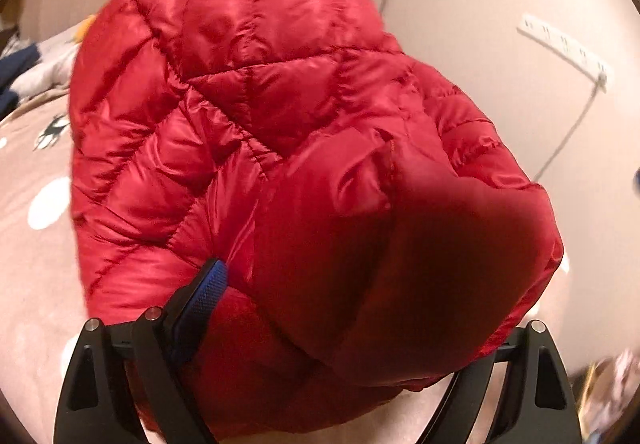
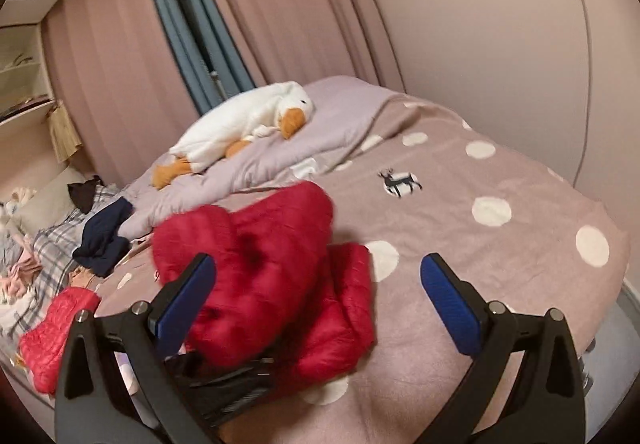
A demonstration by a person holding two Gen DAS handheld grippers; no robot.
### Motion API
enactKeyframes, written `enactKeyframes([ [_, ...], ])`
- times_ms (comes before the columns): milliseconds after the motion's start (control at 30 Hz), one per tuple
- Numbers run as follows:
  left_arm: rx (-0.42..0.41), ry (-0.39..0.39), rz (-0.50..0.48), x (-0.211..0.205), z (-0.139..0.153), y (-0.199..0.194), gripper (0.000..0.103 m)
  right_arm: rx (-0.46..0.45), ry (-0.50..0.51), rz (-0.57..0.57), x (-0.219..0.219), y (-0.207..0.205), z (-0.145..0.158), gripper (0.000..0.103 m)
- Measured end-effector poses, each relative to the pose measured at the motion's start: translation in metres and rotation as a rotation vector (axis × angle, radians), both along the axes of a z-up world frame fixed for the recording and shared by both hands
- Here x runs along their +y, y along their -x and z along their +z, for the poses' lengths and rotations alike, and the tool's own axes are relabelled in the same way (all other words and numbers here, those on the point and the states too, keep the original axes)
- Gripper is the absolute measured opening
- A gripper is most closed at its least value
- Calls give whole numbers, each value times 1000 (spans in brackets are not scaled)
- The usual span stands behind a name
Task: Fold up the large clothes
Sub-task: 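Hold the folded jacket bundle up with the left tool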
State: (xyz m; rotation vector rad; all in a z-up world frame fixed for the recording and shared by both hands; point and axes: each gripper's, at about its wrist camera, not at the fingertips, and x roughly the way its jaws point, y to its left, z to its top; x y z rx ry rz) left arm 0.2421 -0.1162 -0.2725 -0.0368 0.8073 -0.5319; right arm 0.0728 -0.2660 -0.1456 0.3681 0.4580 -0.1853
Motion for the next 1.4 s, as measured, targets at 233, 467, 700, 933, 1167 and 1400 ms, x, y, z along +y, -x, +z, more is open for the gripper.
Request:
enactKeyframes([
  [233, 28, 19, -76, 3, -9, -12, 88, -17, 61, 5, 10, 10, 12, 103],
  [467, 7, -12, -70, 2, -12, 0, 90, -27, 124, 2, 23, 25, 22, 103],
  [700, 19, 2, -44, -12, 3, -1, 91, -15, 129, 22, 28, 21, 19, 103],
  [933, -21, -28, 32, -15, 16, 23, 91, -18, 110, 2, 26, 17, 15, 103],
  [1167, -26, -7, 66, -18, 16, 36, 91, -12, 98, -20, 21, 16, 13, 103],
  [1400, -39, -55, 102, -20, 18, 63, 91, -72, 77, -77, 17, 17, 16, 103],
])
